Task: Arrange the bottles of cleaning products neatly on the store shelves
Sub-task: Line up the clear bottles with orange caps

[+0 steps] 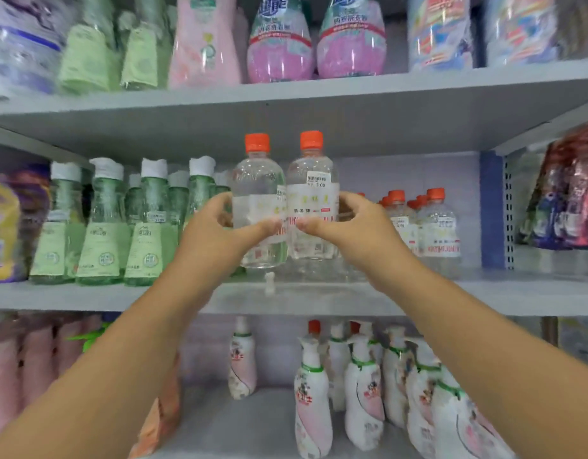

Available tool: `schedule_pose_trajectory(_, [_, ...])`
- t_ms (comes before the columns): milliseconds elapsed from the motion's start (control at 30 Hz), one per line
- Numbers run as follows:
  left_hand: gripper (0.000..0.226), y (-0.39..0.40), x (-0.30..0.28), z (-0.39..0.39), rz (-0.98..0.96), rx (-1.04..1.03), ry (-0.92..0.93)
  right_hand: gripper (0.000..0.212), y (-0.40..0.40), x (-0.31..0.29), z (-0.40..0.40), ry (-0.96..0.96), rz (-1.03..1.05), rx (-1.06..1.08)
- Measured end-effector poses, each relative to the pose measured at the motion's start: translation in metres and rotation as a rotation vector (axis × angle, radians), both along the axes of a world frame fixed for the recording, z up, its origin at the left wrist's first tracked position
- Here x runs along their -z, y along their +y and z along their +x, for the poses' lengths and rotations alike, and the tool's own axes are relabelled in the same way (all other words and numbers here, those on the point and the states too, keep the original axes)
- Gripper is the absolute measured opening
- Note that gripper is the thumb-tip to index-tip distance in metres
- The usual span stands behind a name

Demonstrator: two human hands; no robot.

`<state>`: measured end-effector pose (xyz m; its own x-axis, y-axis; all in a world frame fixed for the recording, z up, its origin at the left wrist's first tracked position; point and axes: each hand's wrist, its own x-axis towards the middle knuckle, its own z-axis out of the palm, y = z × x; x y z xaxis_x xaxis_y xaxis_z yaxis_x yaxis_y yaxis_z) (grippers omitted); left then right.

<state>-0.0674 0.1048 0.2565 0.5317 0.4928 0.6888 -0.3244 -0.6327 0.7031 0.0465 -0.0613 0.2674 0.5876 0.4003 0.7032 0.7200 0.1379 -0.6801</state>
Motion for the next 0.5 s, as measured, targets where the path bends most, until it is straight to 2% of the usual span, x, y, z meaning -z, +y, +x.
schedule_pose_trajectory(33, [0.055, 0.006, -0.001, 0.007, -0.022, -0.001, 0.029, 0.038, 0.012, 0.002, 0.007, 0.013, -0.008, 0.010])
schedule_pose_trajectory(200, [0.037, 0.042, 0.012, 0.037, -0.094, -0.038, 0.105, 0.045, 0.053, 0.018, 0.028, 0.040, -0.169, 0.112])
schedule_pose_trajectory(233, [0.040, 0.049, 0.015, 0.042, -0.109, -0.054, 0.115, 0.042, 0.055, 0.020, 0.030, 0.042, -0.208, 0.117])
schedule_pose_trajectory(400, [0.090, 0.079, 0.027, 0.052, -0.073, -0.094, 0.265, 0.033, 0.061, 0.029, 0.034, 0.043, -0.324, 0.143])
schedule_pose_trajectory(433, [0.088, 0.082, 0.027, 0.052, -0.049, -0.107, 0.290, 0.034, 0.062, 0.030, 0.032, 0.026, -0.327, 0.168])
schedule_pose_trajectory(500, [0.065, 0.082, 0.028, 0.047, 0.057, -0.153, 0.330, 0.037, 0.064, 0.031, 0.031, 0.004, -0.330, 0.217])
